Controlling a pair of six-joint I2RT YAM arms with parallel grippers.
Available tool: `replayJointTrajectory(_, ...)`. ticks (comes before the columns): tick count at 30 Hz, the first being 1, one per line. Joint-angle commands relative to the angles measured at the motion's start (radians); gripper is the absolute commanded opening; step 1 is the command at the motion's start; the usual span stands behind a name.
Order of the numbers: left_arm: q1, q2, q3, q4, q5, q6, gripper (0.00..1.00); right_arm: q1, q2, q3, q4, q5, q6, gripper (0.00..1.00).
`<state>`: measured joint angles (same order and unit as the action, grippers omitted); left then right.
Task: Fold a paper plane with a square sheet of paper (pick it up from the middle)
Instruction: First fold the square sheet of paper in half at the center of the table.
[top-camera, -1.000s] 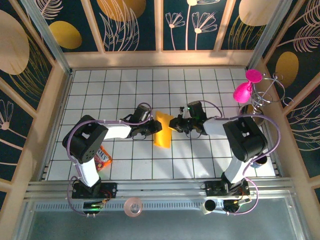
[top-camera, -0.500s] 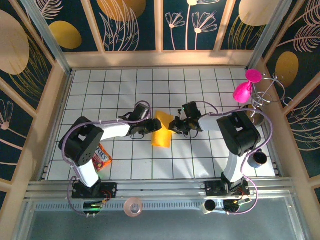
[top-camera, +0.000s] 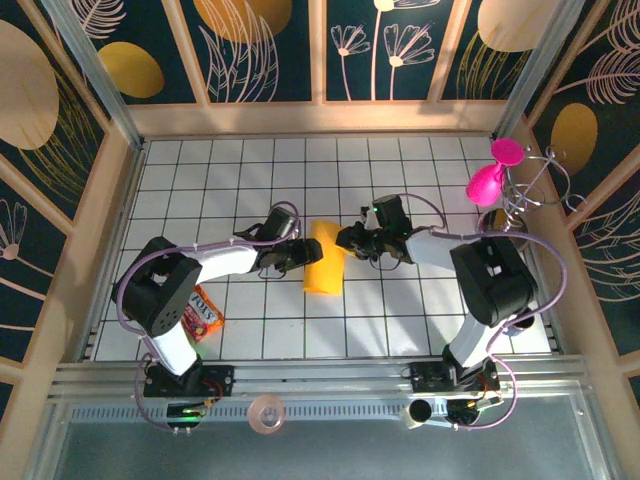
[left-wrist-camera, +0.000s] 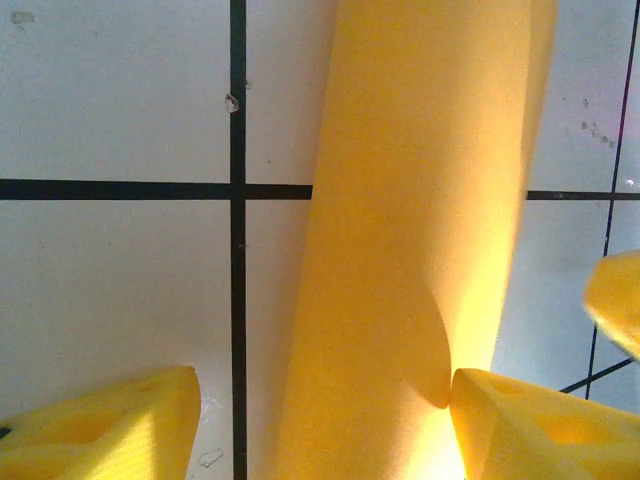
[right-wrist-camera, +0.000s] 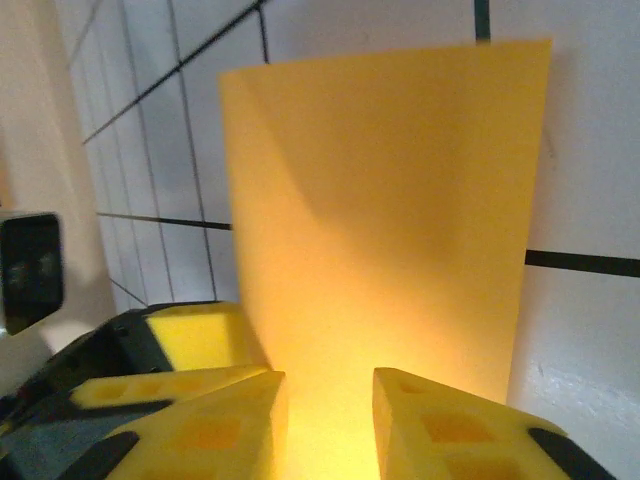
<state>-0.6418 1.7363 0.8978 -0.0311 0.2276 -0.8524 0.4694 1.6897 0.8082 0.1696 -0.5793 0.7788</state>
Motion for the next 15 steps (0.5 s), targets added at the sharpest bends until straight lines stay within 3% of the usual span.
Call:
replayJointTrajectory(1,0.001,0.008,0.024,-0.032,0.012,0.015,0.66,-0.018,-0.047,-0.046,0.029,0.028,0.010,0.35)
replayJointTrajectory(7,0.001,-0.038,0.024,-0.052,-0.039,0.019,0.66,-0.020,-0.053,-0.080,0.014,0.030,-0.016,0.49)
replayJointTrajectory(15,0.004,-0.069,0.008,-0.050,-0.057,0.012,0.66,0.006,-0.014,-0.073,0.063,-0.036,-0.032,0.56)
